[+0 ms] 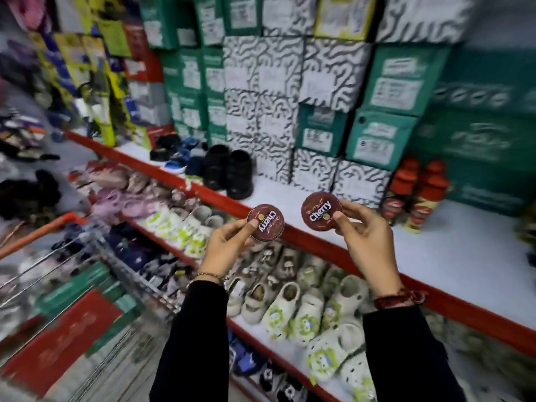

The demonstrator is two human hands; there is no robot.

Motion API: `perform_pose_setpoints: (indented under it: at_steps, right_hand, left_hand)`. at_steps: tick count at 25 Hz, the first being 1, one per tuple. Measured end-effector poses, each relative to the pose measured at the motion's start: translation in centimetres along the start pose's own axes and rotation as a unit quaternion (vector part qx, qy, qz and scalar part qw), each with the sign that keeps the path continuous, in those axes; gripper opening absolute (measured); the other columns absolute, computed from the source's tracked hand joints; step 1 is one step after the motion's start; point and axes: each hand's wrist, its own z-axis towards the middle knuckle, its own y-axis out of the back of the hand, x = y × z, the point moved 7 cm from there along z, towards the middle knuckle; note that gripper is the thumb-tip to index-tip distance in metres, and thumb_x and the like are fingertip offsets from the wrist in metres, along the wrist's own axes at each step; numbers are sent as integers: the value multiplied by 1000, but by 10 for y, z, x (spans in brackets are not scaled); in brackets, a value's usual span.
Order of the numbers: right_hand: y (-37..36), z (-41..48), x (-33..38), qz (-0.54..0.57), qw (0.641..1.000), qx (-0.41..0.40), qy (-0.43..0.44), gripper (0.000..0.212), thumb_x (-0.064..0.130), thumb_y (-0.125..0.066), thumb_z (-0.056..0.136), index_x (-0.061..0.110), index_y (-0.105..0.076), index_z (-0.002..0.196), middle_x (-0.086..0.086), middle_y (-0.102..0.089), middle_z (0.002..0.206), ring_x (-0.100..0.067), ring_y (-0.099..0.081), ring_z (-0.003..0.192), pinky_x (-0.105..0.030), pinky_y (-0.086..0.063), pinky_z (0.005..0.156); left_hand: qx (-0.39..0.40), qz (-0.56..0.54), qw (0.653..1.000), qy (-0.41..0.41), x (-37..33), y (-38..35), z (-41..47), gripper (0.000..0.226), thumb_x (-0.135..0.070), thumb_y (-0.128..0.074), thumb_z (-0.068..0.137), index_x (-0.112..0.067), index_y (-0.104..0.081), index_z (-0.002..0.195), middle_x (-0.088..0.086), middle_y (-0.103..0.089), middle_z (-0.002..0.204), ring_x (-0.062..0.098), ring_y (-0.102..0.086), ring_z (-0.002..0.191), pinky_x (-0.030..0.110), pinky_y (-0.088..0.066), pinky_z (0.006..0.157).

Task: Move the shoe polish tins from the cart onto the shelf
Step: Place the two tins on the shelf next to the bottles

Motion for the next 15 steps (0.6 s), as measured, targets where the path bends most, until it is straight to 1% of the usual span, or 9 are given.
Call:
perform_pose_setpoints:
  at_steps: [1, 3, 5, 6, 7, 9, 11, 13, 15]
  right_hand:
    - [25, 2, -2, -7, 1000, -22, -4, 24, 13, -67, 92, 21, -71, 114, 1, -75, 103, -21, -74, 86, -44, -60, 90]
    - [74, 2, -7, -25, 997, -70, -10, 22, 12, -67, 91, 26, -71, 108, 3, -76, 95, -18, -73, 78, -44, -61, 88]
    - [113, 0, -15, -50, 993, -106, -29, 21, 13, -68, 90, 31, -70, 100, 11, -75, 86, -12, -73, 71, -41, -62, 85]
    - [133, -2, -20, -60, 989, -126, -40, 19, 13, -68, 89, 30, -70, 99, 12, -74, 84, -11, -72, 70, -41, -62, 85]
    - [153, -4, -26, -69, 986, -143, -52, 18, 13, -68, 89, 27, -71, 100, 9, -75, 86, -13, -73, 73, -43, -62, 86]
    - [188, -7, -38, -94, 978, -172, -76, 18, 12, -67, 90, 18, -74, 105, -1, -77, 98, -23, -74, 88, -47, -59, 91]
    - [216, -11, -50, -121, 969, -193, -96, 21, 12, -66, 90, 10, -74, 109, -9, -76, 106, -28, -73, 98, -49, -57, 94]
    - [234, -14, -61, -155, 958, -209, -118, 22, 11, -66, 89, 5, -74, 109, -12, -76, 105, -29, -73, 99, -47, -58, 93]
    - [247, -15, -73, -190, 945, -221, -150, 23, 13, -67, 89, 2, -74, 108, -14, -77, 105, -29, -72, 100, -42, -58, 92]
  left_hand:
    - [23, -1, 1000, -6, -6, -24, 1, 8, -17, -67, 90, -15, -70, 83, -10, -72, 60, 1, -64, 51, 9, -53, 52]
    - [74, 13, 997, -16, -12, -75, 3, 13, -15, -66, 91, -15, -70, 79, -12, -73, 58, 0, -66, 50, 8, -53, 51]
    - [113, 36, 993, -18, -15, -118, 3, 14, -19, -66, 92, -18, -69, 78, -14, -73, 58, -2, -69, 52, 11, -52, 54]
    - [135, 46, 990, -17, -14, -141, 2, 13, -20, -66, 91, -19, -69, 78, -14, -73, 58, -1, -70, 53, 14, -49, 55]
    - [156, 55, 986, -16, -13, -163, 0, 13, -21, -67, 91, -19, -68, 79, -14, -73, 58, -1, -71, 54, 15, -47, 56]
    - [196, 81, 977, -18, -9, -205, -6, 13, -23, -69, 89, -20, -69, 77, -14, -73, 59, 0, -72, 55, 18, -44, 58]
    - [227, 115, 967, -18, -3, -243, -13, 12, -25, -71, 87, -19, -70, 77, -8, -75, 69, 4, -73, 59, 17, -44, 57]
    - [235, 147, 961, -12, 6, -272, -17, 11, -24, -73, 86, -14, -74, 83, 3, -74, 82, 13, -72, 65, 13, -45, 51]
    - [234, 172, 957, 1, 17, -297, -19, 21, -22, -74, 84, -3, -76, 94, 11, -74, 88, 17, -71, 64, 10, -46, 47]
